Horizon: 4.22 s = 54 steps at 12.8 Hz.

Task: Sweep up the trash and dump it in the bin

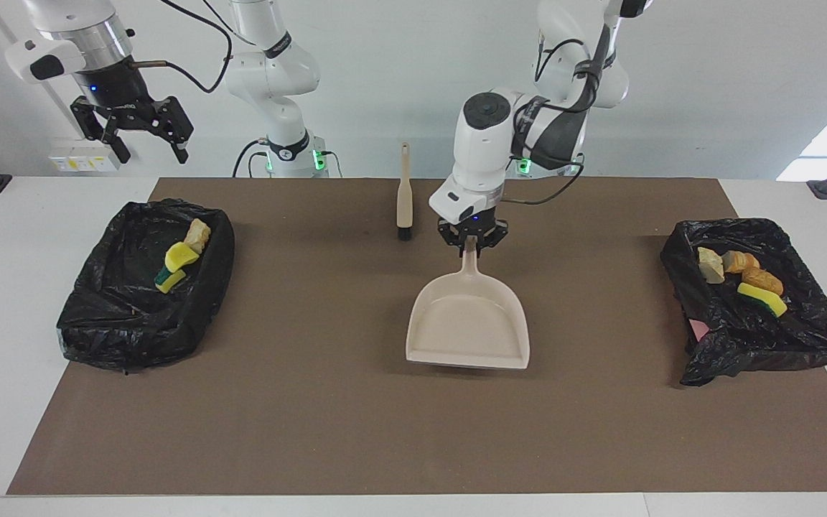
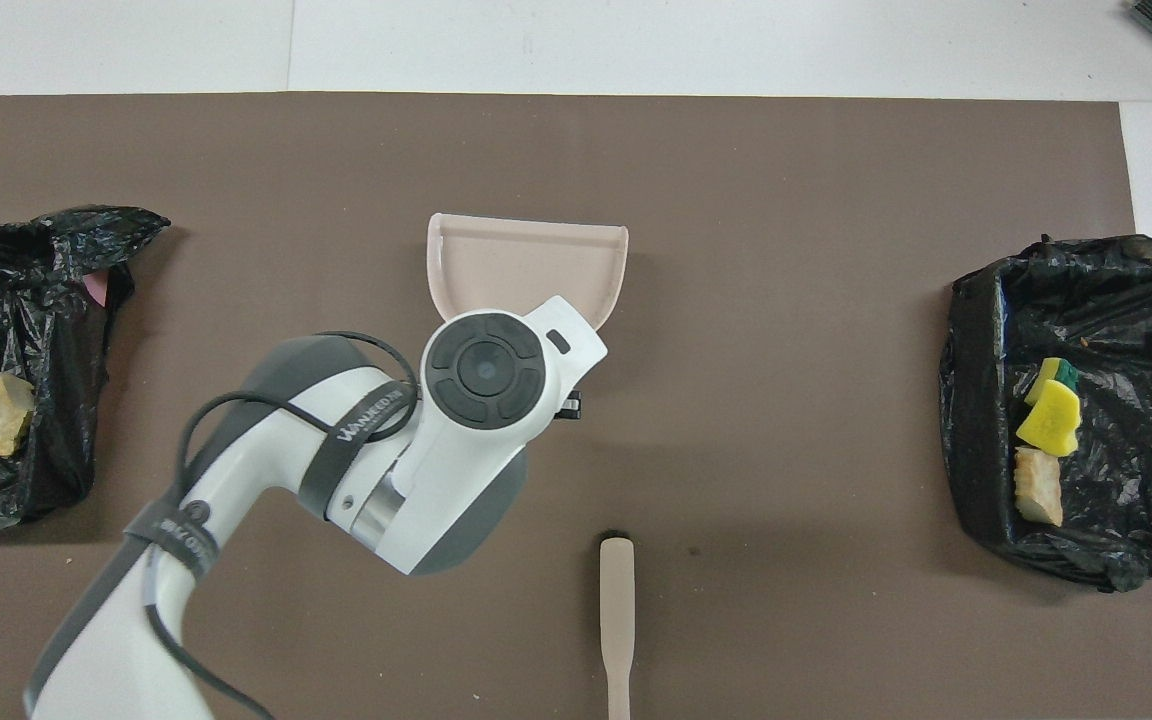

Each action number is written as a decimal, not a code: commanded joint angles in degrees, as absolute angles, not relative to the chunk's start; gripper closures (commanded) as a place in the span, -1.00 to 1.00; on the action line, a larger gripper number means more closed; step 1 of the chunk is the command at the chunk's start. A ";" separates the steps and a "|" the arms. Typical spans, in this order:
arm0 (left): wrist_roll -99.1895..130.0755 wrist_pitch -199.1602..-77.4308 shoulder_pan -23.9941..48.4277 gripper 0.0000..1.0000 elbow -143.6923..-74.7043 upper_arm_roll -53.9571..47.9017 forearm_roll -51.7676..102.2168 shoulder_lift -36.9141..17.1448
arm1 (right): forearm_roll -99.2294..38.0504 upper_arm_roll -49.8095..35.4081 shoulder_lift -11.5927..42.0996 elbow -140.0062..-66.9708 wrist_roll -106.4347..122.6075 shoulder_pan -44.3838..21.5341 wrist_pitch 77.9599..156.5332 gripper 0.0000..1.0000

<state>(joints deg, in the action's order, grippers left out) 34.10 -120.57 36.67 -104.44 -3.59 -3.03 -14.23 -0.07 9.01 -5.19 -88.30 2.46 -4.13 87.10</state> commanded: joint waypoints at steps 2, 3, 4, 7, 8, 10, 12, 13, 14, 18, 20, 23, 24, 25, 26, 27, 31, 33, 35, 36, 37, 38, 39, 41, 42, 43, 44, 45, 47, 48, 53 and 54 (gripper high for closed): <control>38.76 -125.32 40.16 1.00 -103.71 -2.37 -0.35 -17.30 | 0.18 8.44 -5.54 -88.86 1.23 -3.87 87.80 -1.00; 40.59 -126.46 41.82 1.00 -103.62 -2.20 -0.35 -19.23 | 0.18 8.44 -5.54 -88.94 1.32 -3.87 87.80 -1.00; 42.52 -127.34 41.92 1.00 -103.71 -2.20 -0.35 -19.77 | 0.18 8.35 -5.54 -88.86 1.32 -4.04 87.80 -1.00; 40.87 -129.02 41.04 -0.99 -104.15 -2.20 -0.62 -20.13 | -0.35 8.18 -5.54 -88.86 1.23 -4.31 87.98 -1.00; 40.78 -128.07 40.78 -1.00 -104.06 -1.85 -0.62 -19.34 | -0.35 8.09 -5.54 -88.86 1.32 -4.22 87.89 -1.00; 40.69 -127.18 36.41 -1.00 -103.63 -1.84 -0.35 -17.50 | -0.35 8.17 -5.54 -88.86 1.23 -4.22 87.89 -1.00; 41.13 -127.18 32.62 -1.00 -102.75 -1.85 -0.35 -16.00 | -0.35 8.17 -5.54 -88.86 1.32 -4.22 87.89 -1.00; 40.52 -125.87 31.65 -1.00 -100.92 -1.58 -0.53 -16.08 | -0.26 8.17 -5.54 -88.86 1.32 -4.22 87.89 -1.00; 39.13 -124.12 29.03 -1.00 -99.59 -1.67 -0.79 -16.17 | -0.35 8.17 -5.54 -88.86 1.41 -4.22 87.80 -1.00; 28.06 -113.32 21.12 -1.00 -90.99 -1.84 -0.35 -16.08 | -0.35 8.26 -5.71 -88.95 0.62 -4.04 87.10 -1.00; 20.34 -109.18 16.20 -1.00 -90.35 -2.02 -0.09 -14.43 | -0.53 8.17 -5.80 -88.95 -5.07 -4.04 87.01 -1.00; 11.64 -104.43 11.09 -1.00 -89.91 -1.58 0.44 -11.79 | -0.26 8.17 -5.80 -88.95 -5.01 -4.22 85.96 -1.00; 8.38 -102.85 9.68 -1.00 -89.91 -1.50 0.53 -10.30 | -0.26 8.17 -5.80 -88.95 -5.01 -4.22 85.96 -1.00; 4.52 -102.14 8.80 -1.00 -90.43 -1.23 1.22 -8.20 | -0.26 8.17 -5.80 -88.95 -4.92 -4.22 85.96 -1.00; 1.35 -100.91 7.05 -1.00 -91.05 -0.97 2.19 -6.52 | -0.18 8.17 -5.80 -88.95 -4.92 -4.31 86.04 -1.00; -0.07 -98.98 5.55 -1.00 -91.14 -0.97 2.98 -5.72 | 0.26 8.09 -5.71 -88.95 -4.92 -4.31 86.22 -1.00; -5.61 -93.54 2.12 -1.00 -90.98 -0.97 3.69 -1.94 | 0.00 8.26 -5.63 -89.21 2.46 -4.04 86.04 -1.00; -6.06 -89.05 2.02 -1.00 -88.26 -0.97 3.25 -1.93 | 0.00 8.26 -5.63 -89.38 -1.65 -3.96 85.96 -1.00; -7.81 -89.38 1.85 -1.00 -92.00 -0.97 3.34 0.42 | 0.00 8.26 -5.71 -89.38 -1.76 -4.22 85.52 -1.00; -8.17 -89.38 1.85 -1.00 -92.72 -0.97 3.43 0.79 | 0.00 8.26 -5.71 -89.38 -1.58 -4.22 85.34 -1.00; -8.17 -89.30 1.85 -1.00 -92.55 -0.97 3.34 0.79 | 0.00 8.17 -5.80 -89.38 -1.50 -4.22 85.34 -1.00; -8.26 -89.30 1.85 -1.00 -92.11 -0.97 3.25 0.62 | 0.09 8.26 -5.80 -89.38 -1.49 -4.22 85.25 -1.00; -9.39 -89.12 1.93 -1.00 -91.33 -1.05 2.56 0.35 | 0.09 8.26 -5.80 -89.38 -1.58 -4.13 85.34 -1.00; -10.11 -88.34 1.85 -1.00 -89.13 -0.97 1.76 0.18 | 0.00 8.26 -5.80 -89.38 -1.49 -4.22 84.73 -1.00; -10.19 -88.16 1.76 -1.00 -88.95 -0.79 1.76 0.26 | 0.00 8.26 -5.80 -89.38 -1.49 -4.22 84.55 -1.00; -10.20 -88.76 1.76 -1.00 -89.29 -0.79 1.76 0.35 | 0.09 8.26 -5.80 -89.38 -1.49 -4.22 84.55 -1.00; -10.20 -88.68 1.84 -1.00 -89.47 -0.62 1.76 0.53 | 0.00 8.26 -5.80 -89.38 -1.41 -4.13 84.55 -1.00; -10.28 -89.03 1.85 -1.00 -89.73 -0.53 1.76 0.61 | 0.00 8.26 -5.80 -89.38 -1.41 -4.13 84.46 -1.00; -10.28 -88.95 1.85 -1.00 -89.74 -0.44 1.85 0.62 | 0.00 8.26 -5.80 -89.38 -1.41 -4.13 84.55 -1.00; -10.28 -88.95 1.85 -1.00 -89.74 -0.44 1.85 0.62 | -0.09 8.26 -5.80 -89.38 -1.41 -4.13 84.55 -1.00; -10.11 -88.07 1.76 -1.00 -90.26 -0.18 1.85 0.79 | 0.17 8.26 -5.80 -89.30 -1.85 -4.13 84.64 -1.00; -10.11 -87.54 1.58 -1.00 -90.26 -0.18 1.85 0.79 | 0.18 8.17 -5.80 -89.30 -1.76 -4.22 84.73 -1.00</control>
<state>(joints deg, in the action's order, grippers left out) -9.21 -88.92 2.39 -89.62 -0.13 2.48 -0.03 -0.08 8.51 -5.19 -88.76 -0.74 -4.34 85.34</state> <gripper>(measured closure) 0.000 0.000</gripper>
